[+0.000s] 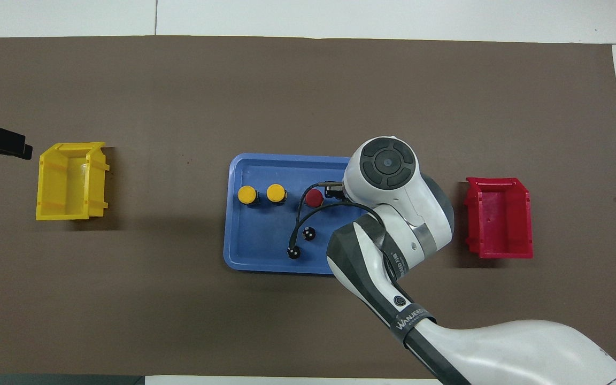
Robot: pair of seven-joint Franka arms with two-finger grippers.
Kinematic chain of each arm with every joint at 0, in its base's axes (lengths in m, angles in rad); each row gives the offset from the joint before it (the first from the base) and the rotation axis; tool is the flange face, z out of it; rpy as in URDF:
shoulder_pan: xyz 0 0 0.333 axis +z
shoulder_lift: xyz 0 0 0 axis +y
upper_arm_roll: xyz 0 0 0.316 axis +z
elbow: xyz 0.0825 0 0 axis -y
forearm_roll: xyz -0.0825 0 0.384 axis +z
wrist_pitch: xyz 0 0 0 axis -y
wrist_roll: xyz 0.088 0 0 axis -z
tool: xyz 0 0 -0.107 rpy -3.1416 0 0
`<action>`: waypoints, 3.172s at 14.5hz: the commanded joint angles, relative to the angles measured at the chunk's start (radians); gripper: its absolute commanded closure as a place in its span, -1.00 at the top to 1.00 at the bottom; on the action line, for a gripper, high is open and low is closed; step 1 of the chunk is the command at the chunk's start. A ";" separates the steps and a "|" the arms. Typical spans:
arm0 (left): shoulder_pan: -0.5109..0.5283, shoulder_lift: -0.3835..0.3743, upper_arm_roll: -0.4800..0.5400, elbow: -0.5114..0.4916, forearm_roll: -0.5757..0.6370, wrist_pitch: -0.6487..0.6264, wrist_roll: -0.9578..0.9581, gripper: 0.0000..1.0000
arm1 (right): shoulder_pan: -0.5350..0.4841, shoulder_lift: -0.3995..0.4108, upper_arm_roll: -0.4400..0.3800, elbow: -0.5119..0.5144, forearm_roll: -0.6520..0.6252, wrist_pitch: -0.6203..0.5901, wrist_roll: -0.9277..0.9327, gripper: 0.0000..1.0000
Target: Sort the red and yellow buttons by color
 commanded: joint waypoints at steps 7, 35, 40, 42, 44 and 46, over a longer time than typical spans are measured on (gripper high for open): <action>-0.148 -0.026 -0.016 -0.181 0.012 0.301 -0.271 0.63 | -0.031 -0.024 0.000 0.096 0.000 -0.112 -0.032 -0.68; -0.572 0.138 -0.017 -0.453 0.005 0.694 -0.733 0.45 | -0.521 -0.433 -0.005 -0.558 0.017 0.122 -0.718 -0.51; -0.573 0.146 -0.016 -0.450 0.005 0.713 -0.787 -0.97 | -0.521 -0.410 -0.005 -0.497 0.015 0.068 -0.727 0.13; -0.566 0.150 -0.016 -0.424 0.005 0.690 -0.789 -0.97 | -0.518 -0.386 -0.002 -0.405 0.015 -0.036 -0.727 0.13; -0.561 0.147 -0.016 -0.329 0.005 0.546 -0.784 -0.97 | -0.516 -0.370 0.003 -0.312 0.014 -0.130 -0.727 0.17; -0.512 0.118 -0.007 -0.240 0.005 0.379 -0.746 -0.97 | -0.469 -0.357 0.010 -0.220 0.017 -0.201 -0.702 0.24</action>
